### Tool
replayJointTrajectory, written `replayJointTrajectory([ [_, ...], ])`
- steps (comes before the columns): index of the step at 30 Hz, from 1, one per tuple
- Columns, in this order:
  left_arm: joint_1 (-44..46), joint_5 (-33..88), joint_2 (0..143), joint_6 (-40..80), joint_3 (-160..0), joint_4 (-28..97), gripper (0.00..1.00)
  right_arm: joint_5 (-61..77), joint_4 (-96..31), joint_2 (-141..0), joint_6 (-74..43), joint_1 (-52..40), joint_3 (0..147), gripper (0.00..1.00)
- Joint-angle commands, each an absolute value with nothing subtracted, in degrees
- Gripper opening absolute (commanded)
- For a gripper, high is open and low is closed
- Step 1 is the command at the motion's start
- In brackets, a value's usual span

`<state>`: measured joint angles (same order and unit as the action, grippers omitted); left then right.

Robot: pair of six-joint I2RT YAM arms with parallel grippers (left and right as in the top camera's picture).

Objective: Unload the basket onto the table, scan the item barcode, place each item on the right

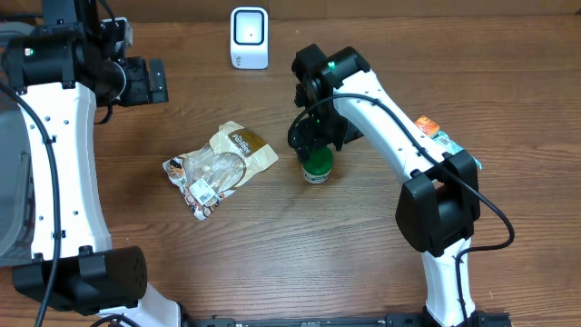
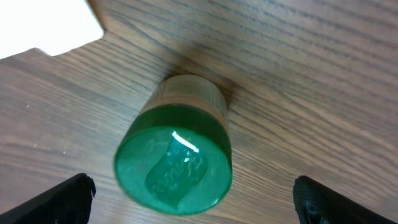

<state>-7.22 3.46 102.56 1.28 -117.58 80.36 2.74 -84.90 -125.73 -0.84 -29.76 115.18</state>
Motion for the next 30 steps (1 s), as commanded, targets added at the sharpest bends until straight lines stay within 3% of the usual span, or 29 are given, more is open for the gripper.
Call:
replayJointTrajectory([
  [1,-7.1,3.9,103.0,0.4,-117.5,80.3,1.0,3.1,-83.2,-124.2,-4.7,-29.9,113.1,1.0],
  [14,-7.1,3.9,103.0,0.4,-117.5,80.3,1.0,3.1,-77.1,-124.2,-4.7,-29.9,105.6,0.93],
  [19,-7.1,3.9,103.0,0.3,-117.5,80.3,1.0,3.1,-75.5,-124.2,-4.7,-29.9,105.4,0.74],
  [30,-7.1,3.9,103.0,0.4,-117.5,80.3,1.0,3.1,-75.2,-124.2,-4.7,-29.9,103.1,0.72],
])
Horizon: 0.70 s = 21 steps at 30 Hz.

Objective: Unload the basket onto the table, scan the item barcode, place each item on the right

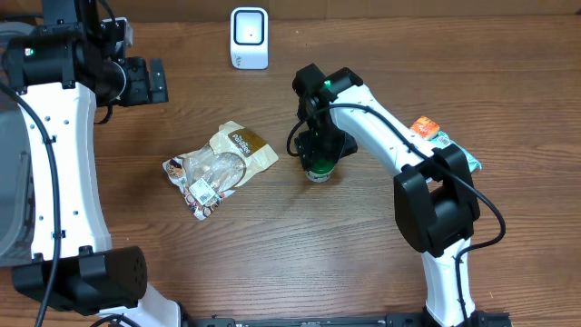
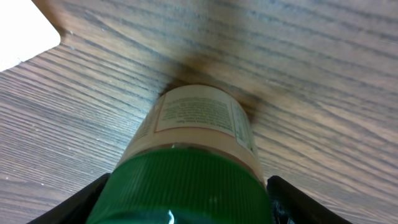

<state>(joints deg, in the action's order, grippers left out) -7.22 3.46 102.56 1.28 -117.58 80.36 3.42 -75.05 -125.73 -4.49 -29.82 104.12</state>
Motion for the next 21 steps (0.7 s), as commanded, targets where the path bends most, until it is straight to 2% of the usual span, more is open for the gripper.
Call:
replayJointTrajectory([
  [1,-7.1,3.9,103.0,0.4,-117.5,80.3,1.0,3.1,-75.3,-124.2,-4.7,-29.9,103.1,0.7],
  [3,-7.1,3.9,103.0,0.4,-117.5,80.3,0.99,3.1,-75.3,-124.2,-4.7,-29.8,103.2,0.66],
  [16,-7.1,3.9,103.0,0.4,-117.5,80.3,0.99,3.1,-80.3,-124.2,-4.7,-29.8,109.0,0.63],
  [18,-7.1,3.9,103.0,0.4,-117.5,80.3,0.99,3.1,-80.1,-124.2,-4.7,-29.8,109.6,0.66],
  [19,-7.1,3.9,103.0,0.4,-117.5,80.3,1.0,3.1,-79.7,-124.2,-4.7,-29.8,109.6,0.73],
  [21,-7.1,3.9,103.0,0.4,-117.5,80.3,1.0,3.1,-79.3,-124.2,-4.7,-29.8,109.5,0.8],
])
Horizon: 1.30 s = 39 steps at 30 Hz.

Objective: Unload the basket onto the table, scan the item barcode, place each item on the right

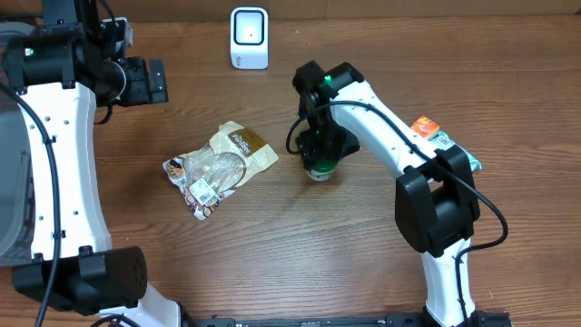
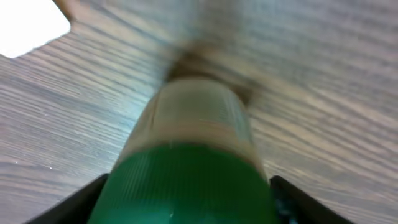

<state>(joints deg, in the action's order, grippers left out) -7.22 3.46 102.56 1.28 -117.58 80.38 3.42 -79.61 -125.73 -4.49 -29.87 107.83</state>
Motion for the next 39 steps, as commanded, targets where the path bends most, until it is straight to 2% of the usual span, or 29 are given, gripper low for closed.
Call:
replayJointTrajectory([
  [1,-7.1,3.9,103.0,0.4,-117.5,80.3,1.0,3.1,-79.1,-124.2,-4.7,-29.8,109.4,0.8],
  [20,-7.1,3.9,103.0,0.4,-117.5,80.3,1.0,3.2,-75.9,-124.2,-4.8,-30.5,108.7,0.78],
  [31,-7.1,3.9,103.0,0.4,-117.5,80.3,1.0,3.1,-73.8,-124.2,-18.1,-30.6,105.9,0.74],
  [39,-7.1,3.9,103.0,0.4,-117.5,80.3,1.0,3.1,-74.2,-124.2,-20.6,-30.7,105.7,0.69],
])
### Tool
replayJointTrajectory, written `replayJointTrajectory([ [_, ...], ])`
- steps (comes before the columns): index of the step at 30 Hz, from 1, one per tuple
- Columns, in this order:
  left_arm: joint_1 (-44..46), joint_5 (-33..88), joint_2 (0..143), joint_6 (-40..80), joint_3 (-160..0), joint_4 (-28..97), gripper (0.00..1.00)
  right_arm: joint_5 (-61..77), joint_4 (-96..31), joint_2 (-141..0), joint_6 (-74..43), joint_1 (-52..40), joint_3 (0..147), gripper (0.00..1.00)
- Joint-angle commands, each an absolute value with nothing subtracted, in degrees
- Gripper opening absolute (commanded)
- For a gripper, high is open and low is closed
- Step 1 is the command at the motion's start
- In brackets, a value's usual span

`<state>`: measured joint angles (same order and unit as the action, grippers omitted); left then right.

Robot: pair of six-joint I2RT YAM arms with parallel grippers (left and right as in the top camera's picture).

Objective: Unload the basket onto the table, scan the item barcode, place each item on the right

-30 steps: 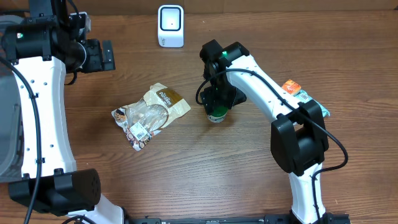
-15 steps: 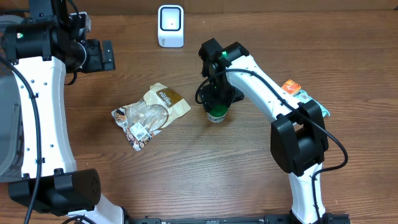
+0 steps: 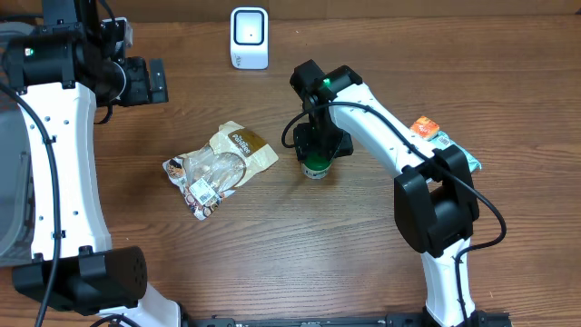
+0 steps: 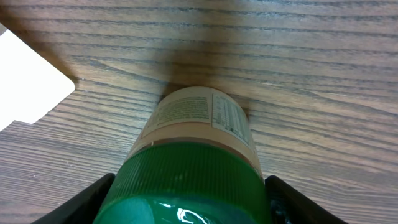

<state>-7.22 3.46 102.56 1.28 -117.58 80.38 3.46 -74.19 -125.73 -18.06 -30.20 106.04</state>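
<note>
A small jar with a green ribbed lid (image 4: 189,180) and a pale printed label (image 4: 199,112) stands on the wooden table (image 3: 272,245), seen from overhead as the jar (image 3: 315,166) right of centre. My right gripper (image 4: 186,199) is down over it, one black finger on each side of the lid, touching it. The white barcode scanner (image 3: 249,37) stands at the back edge. My left gripper (image 3: 151,80) hangs high at the back left, its fingers apart and holding nothing.
A crumpled snack bag (image 3: 218,166) lies left of the jar. An orange and teal packet (image 3: 434,136) lies at the right, beside the right arm. A white shape (image 4: 28,81) shows at the left edge of the right wrist view.
The right gripper and the jar have shifted slightly toward the back of the table. The fingers still flank the lid. The left arm has not moved.
At first my right gripper hung open above the jar, fingers wide of the lid. A second later it was down around the lid with the fingers against it. It has stayed there since, with only small shifts of view.
</note>
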Motion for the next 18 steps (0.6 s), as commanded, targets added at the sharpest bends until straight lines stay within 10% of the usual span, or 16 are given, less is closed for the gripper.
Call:
replayJointTrajectory([
  [1,-7.1,3.9,103.0,0.4,-117.5,80.3,1.0,3.1,-74.4,-124.2,-21.0,-30.7,105.7,0.68],
  [18,-7.1,3.9,103.0,0.4,-117.5,80.3,1.0,6.9,-76.9,-124.2,-19.9,-30.4,108.5,0.53],
])
